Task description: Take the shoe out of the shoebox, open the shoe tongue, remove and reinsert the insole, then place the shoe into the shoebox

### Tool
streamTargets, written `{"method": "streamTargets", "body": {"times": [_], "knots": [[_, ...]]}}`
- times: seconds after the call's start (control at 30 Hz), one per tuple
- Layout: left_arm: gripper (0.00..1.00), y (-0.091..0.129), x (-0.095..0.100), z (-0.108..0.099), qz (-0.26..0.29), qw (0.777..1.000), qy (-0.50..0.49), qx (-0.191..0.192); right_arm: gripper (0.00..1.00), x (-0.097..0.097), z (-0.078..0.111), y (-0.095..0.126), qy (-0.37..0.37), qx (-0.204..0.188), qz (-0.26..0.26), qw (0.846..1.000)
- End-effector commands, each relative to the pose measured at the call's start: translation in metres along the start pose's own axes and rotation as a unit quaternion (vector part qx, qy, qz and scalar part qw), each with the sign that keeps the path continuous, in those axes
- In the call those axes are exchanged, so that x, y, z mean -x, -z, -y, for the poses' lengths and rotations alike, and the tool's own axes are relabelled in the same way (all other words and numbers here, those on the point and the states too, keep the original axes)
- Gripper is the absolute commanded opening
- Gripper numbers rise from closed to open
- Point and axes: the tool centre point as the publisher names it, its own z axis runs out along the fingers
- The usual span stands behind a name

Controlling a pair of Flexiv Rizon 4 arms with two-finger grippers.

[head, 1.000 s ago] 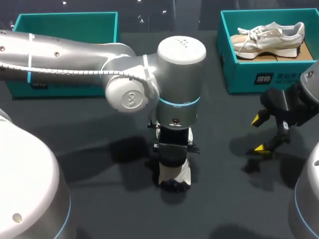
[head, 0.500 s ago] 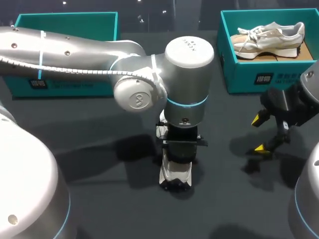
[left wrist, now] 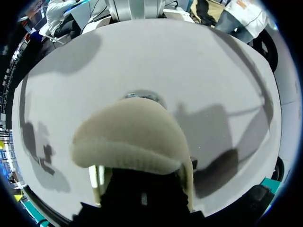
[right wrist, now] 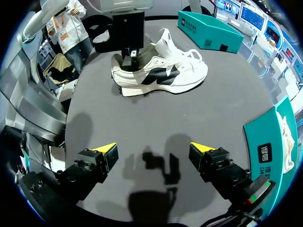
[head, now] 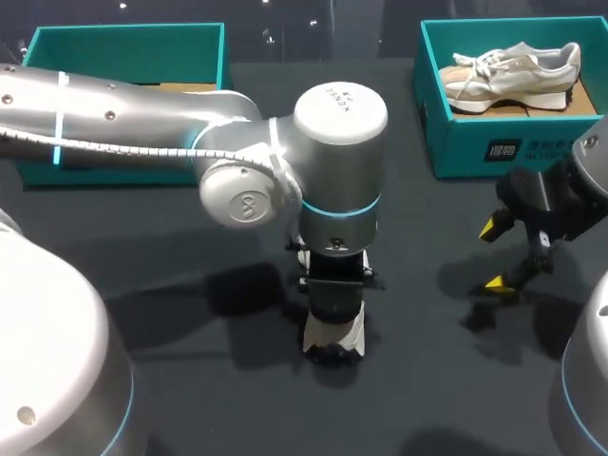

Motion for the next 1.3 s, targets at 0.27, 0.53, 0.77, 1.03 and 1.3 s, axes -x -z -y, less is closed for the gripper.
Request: {"method": "streamTargets", "body": {"times": [0.27, 0.53, 0.77, 1.03, 1.3], "knots": [[0.00, 0.028, -0.009, -0.013, 0.011, 0.998, 0.012, 0.055, 1.00, -0.002, 0.000, 0.000, 0.000, -0.001, 0.002, 1.000], [0.00, 0.049, -0.012, -0.021, 0.028, 0.995, 0.022, 0.088, 1.00, -0.002, 0.000, 0.000, 0.000, -0.001, 0.002, 1.000], [0.16, 0.051, -0.007, -0.034, 0.023, 0.995, 0.023, 0.098, 1.00, -0.002, 0.000, 0.000, 0.000, -0.001, 0.002, 1.000], [0.22, 0.050, 0.004, -0.041, 0.018, 0.995, 0.008, 0.103, 1.00, -0.002, 0.000, 0.000, 0.000, -0.001, 0.002, 1.000], [0.81, 0.049, 0.004, -0.052, 0.010, 0.994, 0.015, 0.105, 1.00, -0.002, 0.000, 0.000, 0.000, -0.001, 0.002, 1.000]]}}
